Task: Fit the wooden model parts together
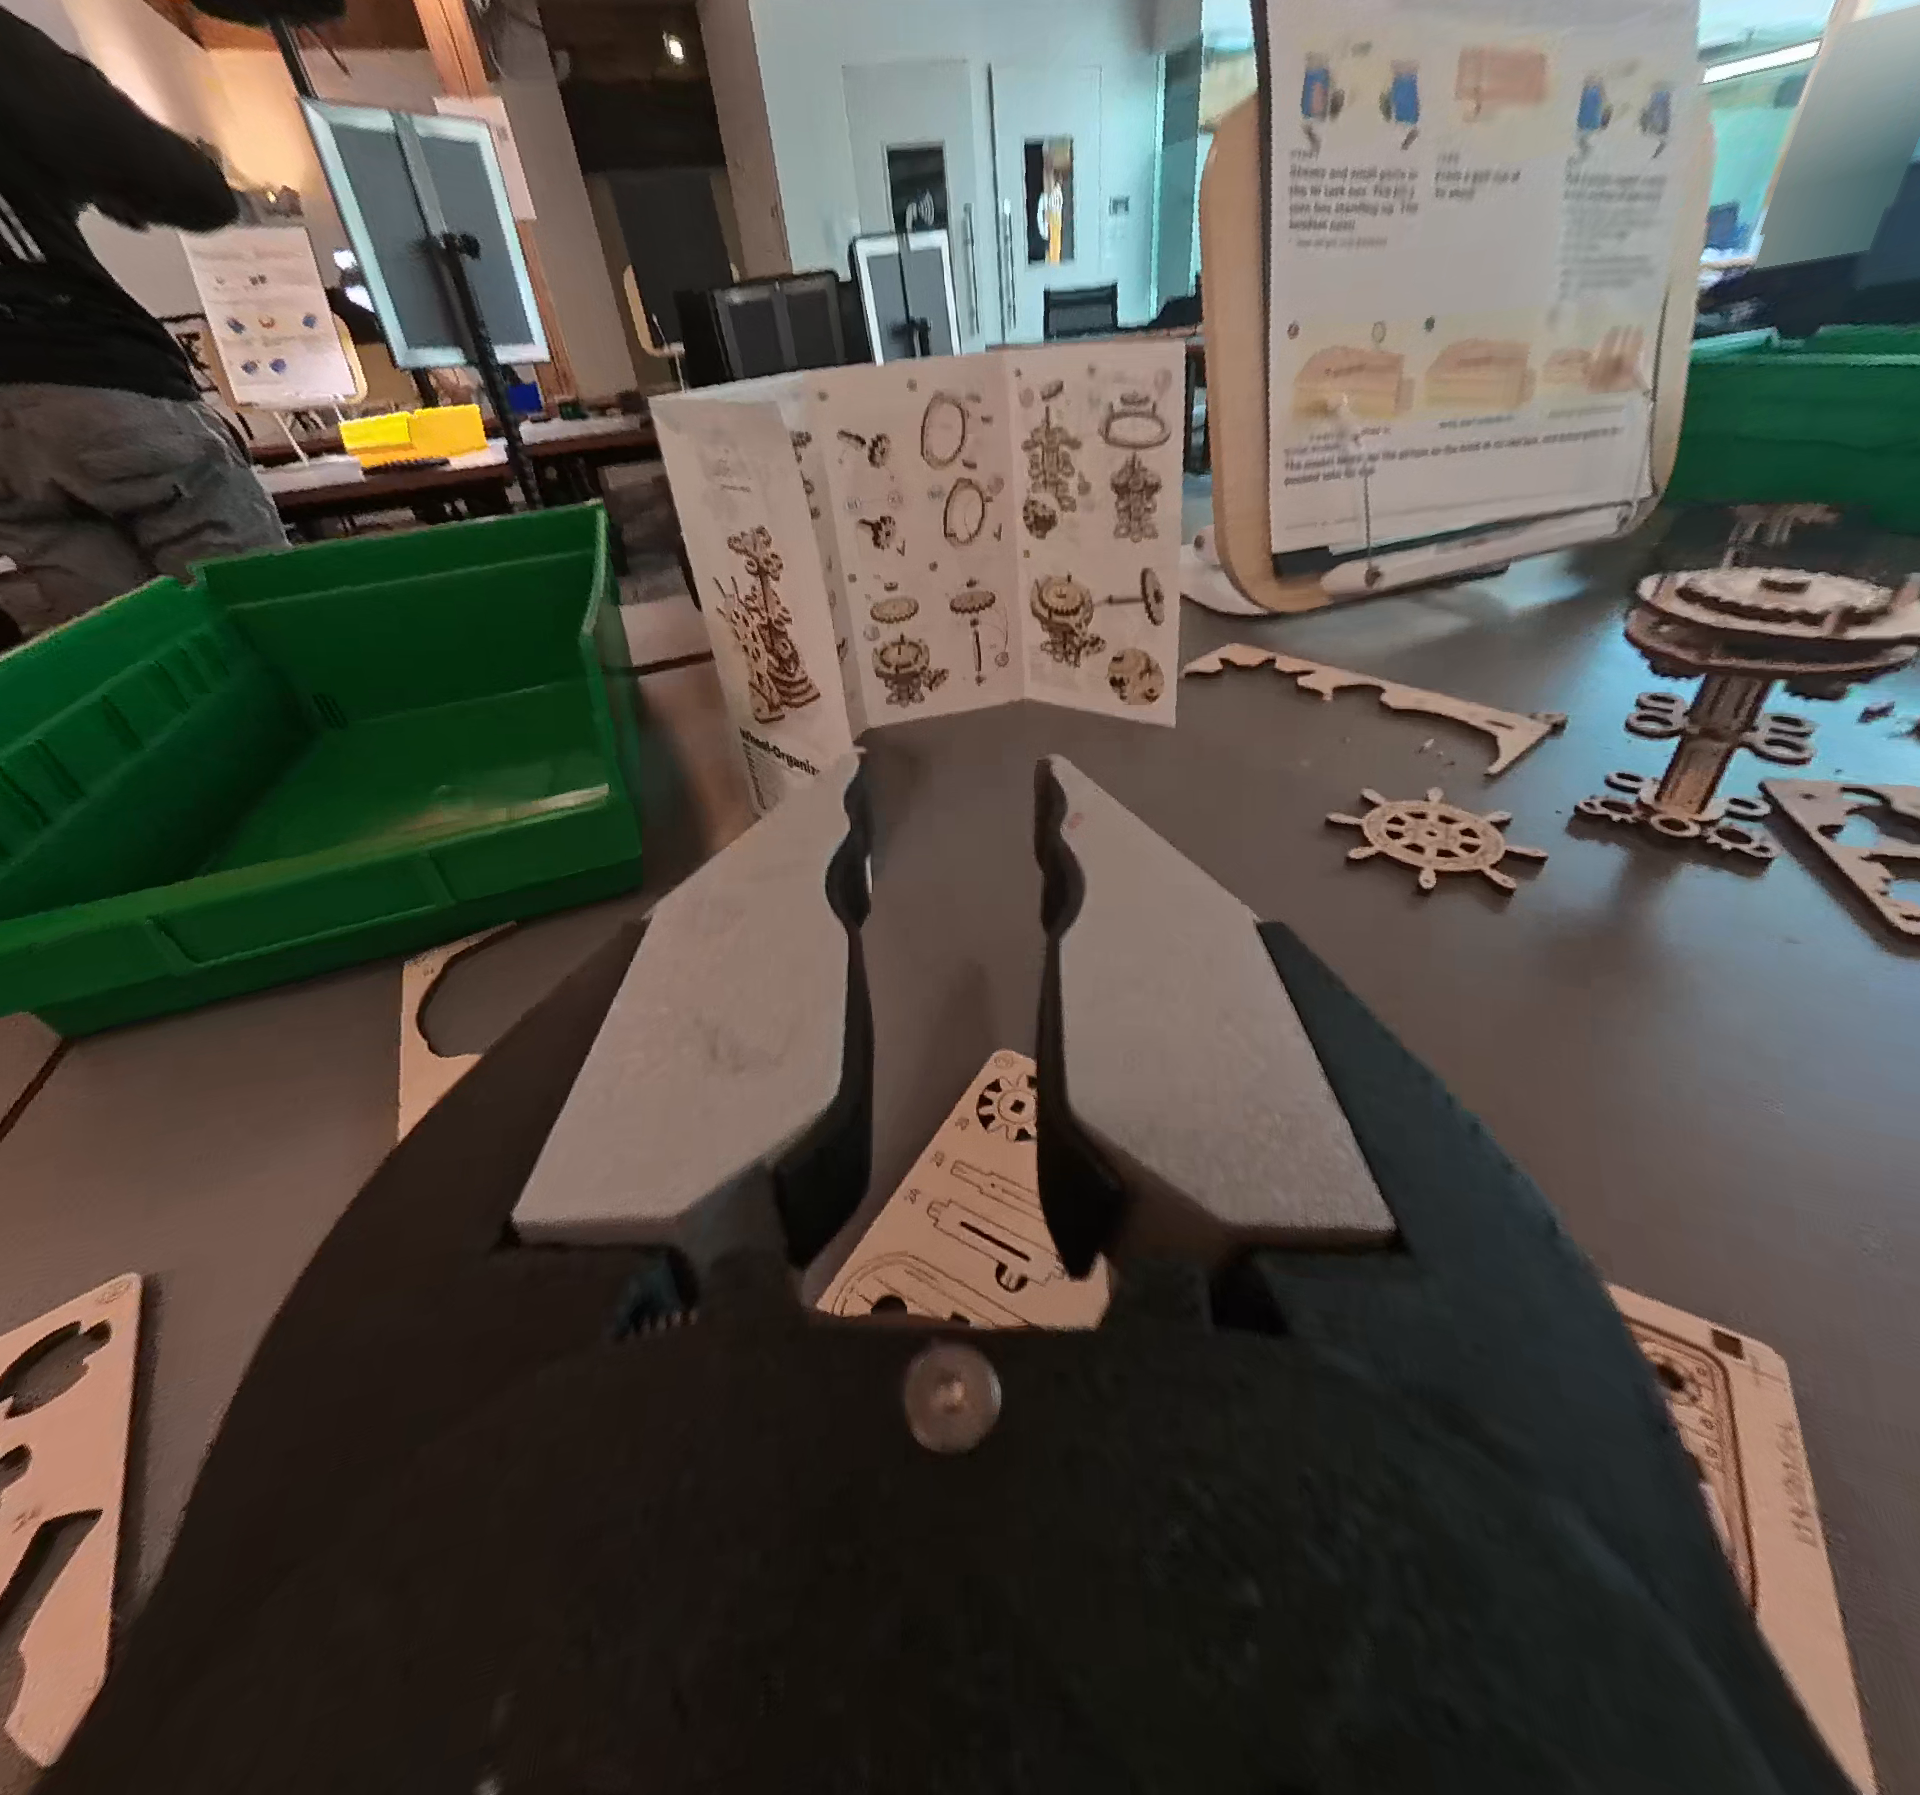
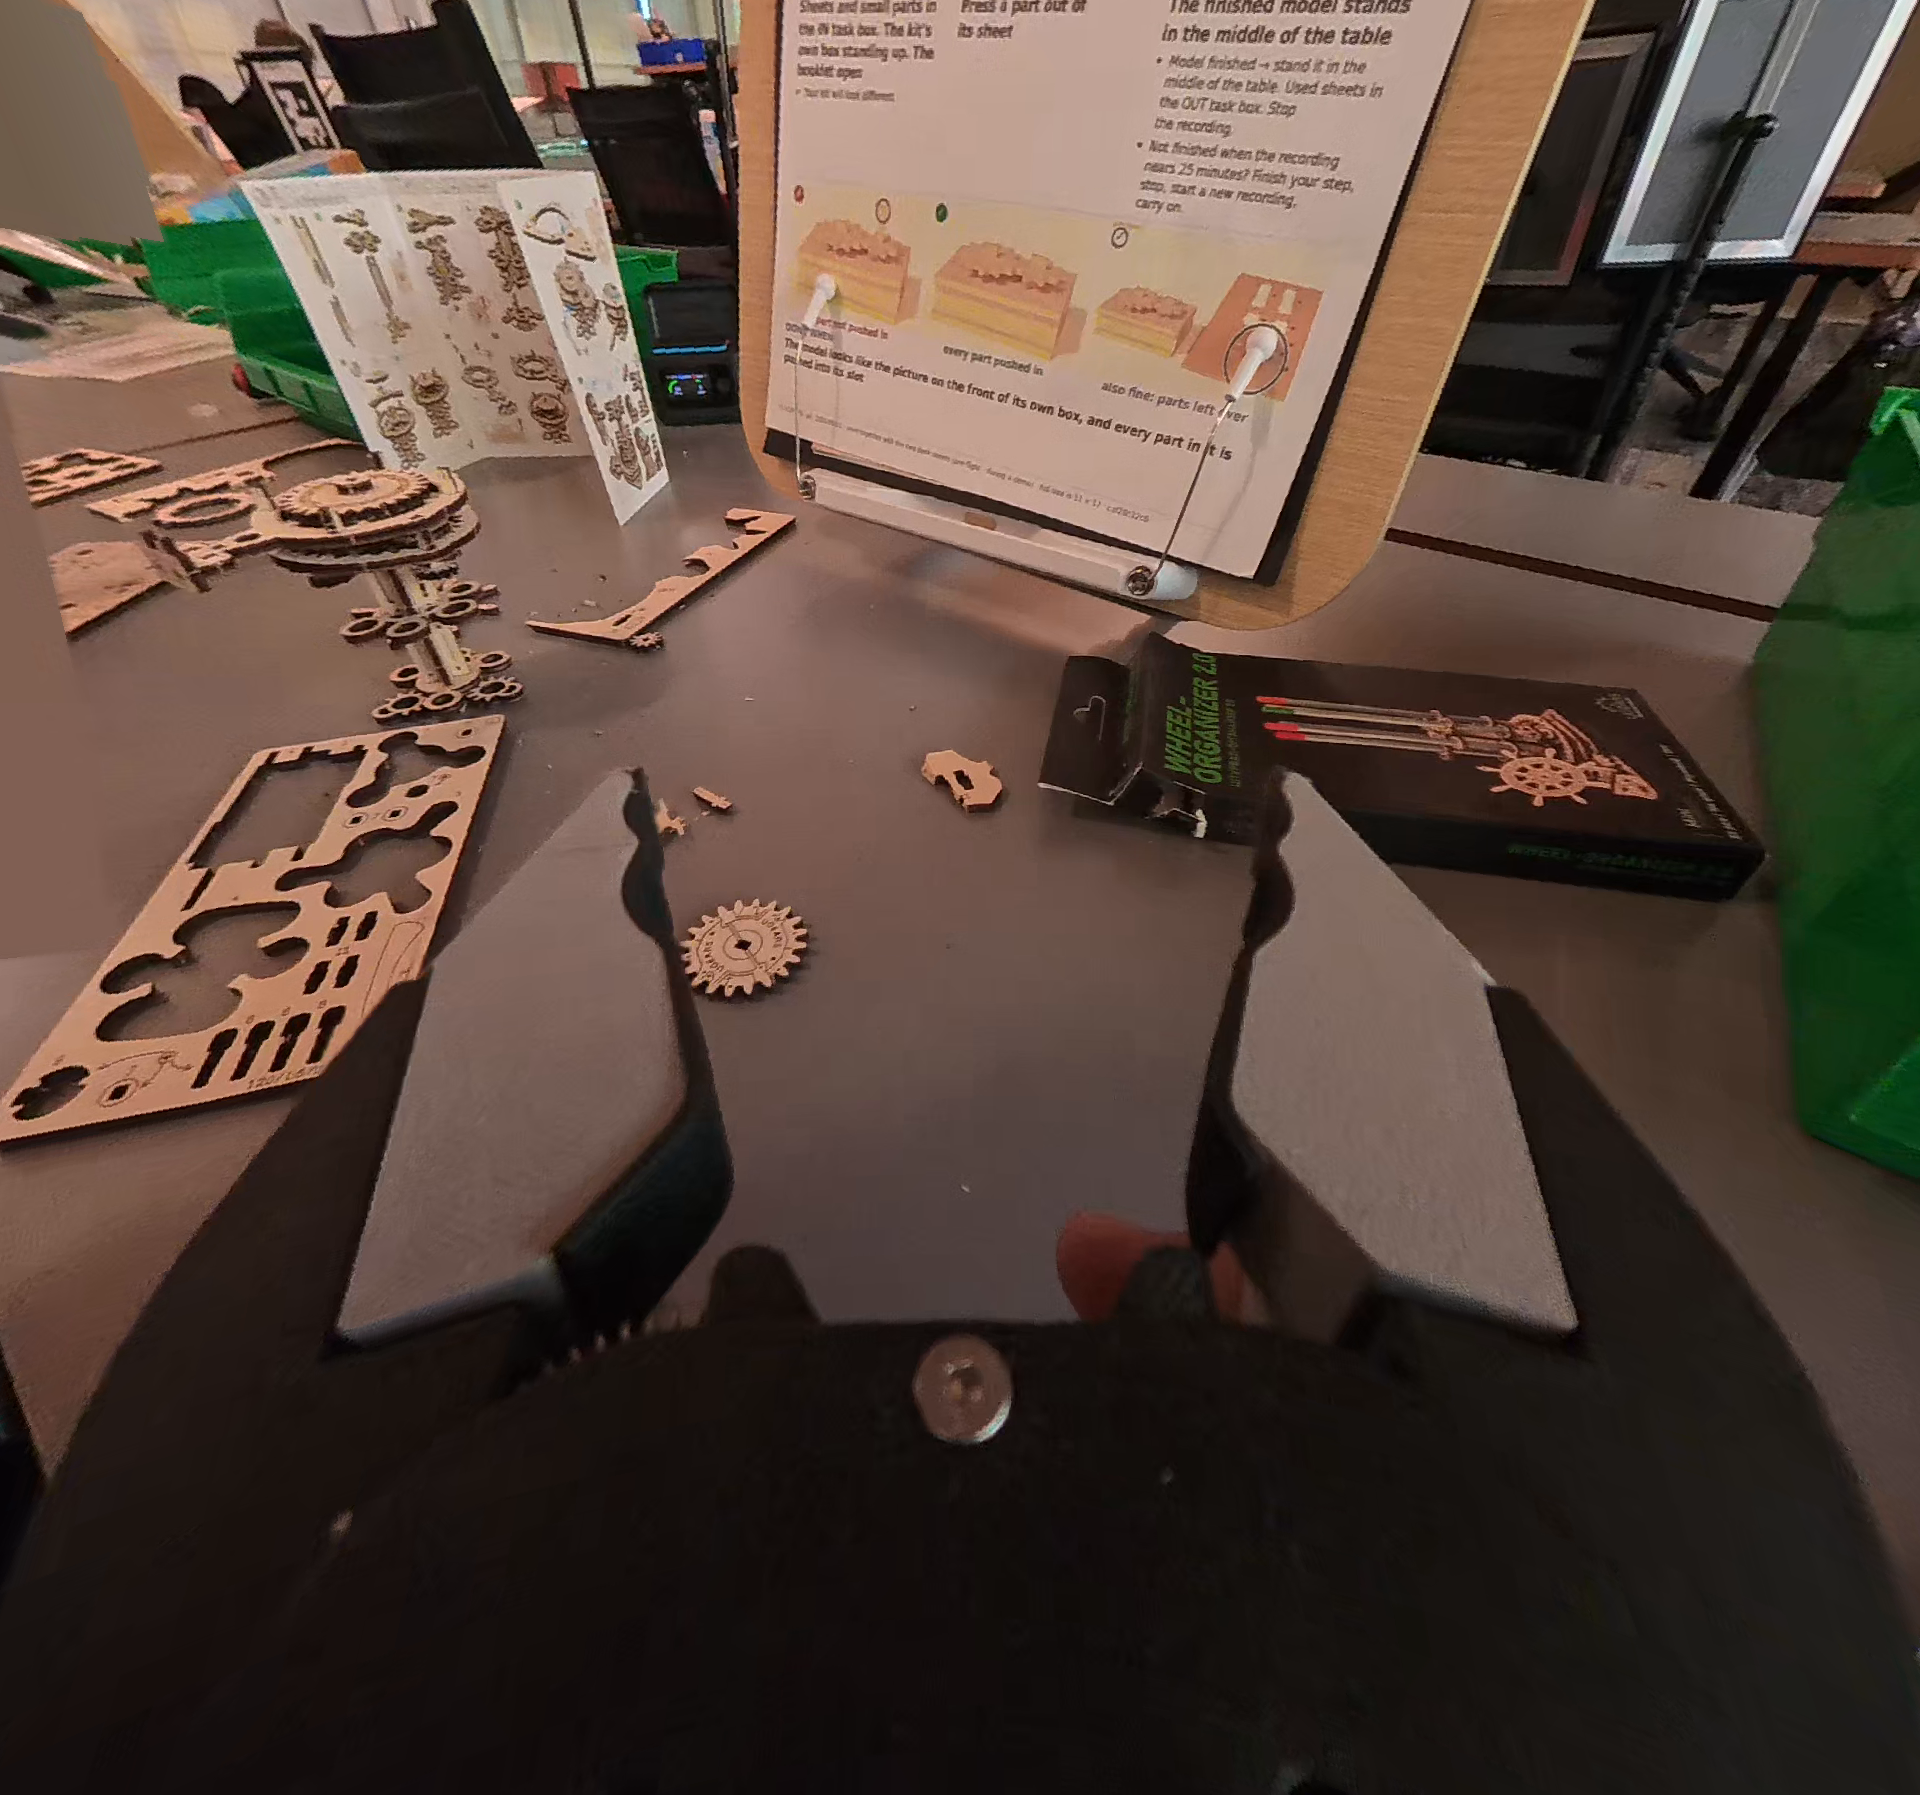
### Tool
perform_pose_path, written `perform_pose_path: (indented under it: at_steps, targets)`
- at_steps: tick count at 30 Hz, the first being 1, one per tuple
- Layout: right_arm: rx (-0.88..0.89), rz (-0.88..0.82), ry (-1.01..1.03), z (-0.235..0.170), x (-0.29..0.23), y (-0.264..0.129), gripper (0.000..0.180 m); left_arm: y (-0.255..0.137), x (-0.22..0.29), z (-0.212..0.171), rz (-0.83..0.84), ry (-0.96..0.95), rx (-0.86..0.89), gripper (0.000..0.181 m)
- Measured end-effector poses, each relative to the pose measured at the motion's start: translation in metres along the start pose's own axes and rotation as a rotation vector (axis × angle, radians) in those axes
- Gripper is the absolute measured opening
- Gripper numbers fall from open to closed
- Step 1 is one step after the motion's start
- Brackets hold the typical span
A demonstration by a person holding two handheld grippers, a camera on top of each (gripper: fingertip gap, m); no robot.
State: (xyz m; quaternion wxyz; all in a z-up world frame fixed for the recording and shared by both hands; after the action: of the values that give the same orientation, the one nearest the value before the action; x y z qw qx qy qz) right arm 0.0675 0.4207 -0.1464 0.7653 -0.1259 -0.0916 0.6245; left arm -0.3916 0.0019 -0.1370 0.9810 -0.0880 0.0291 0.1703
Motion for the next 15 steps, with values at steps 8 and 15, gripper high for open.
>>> perform_pose_path:
  at_steps: [8, 15]
  targets:
    - [0.025, -0.026, 0.060, 0.0007, 0.0077, -0.0031, 0.103, -0.0017, 0.0015, 0.0008, -0.082, -0.012, 0.023, 0.027]
    - [0.013, -0.012, 0.049, 0.0005, 0.0059, -0.0015, 0.101, -0.0085, -0.0004, 0.0028, -0.049, -0.020, 0.084, 0.027]
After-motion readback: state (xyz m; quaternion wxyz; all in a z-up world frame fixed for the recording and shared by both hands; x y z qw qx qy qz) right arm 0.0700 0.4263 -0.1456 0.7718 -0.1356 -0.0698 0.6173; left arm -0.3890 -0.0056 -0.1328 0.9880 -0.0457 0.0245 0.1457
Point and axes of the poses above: each gripper's, where its closed fingertips meet, y out along the fingers, z out of its top, x = y × z across the jaws, the point moved 7 cm from there along -y, back along the fingers, and after that the axes turned 10 degrees about -x, right-handed, at the moved point
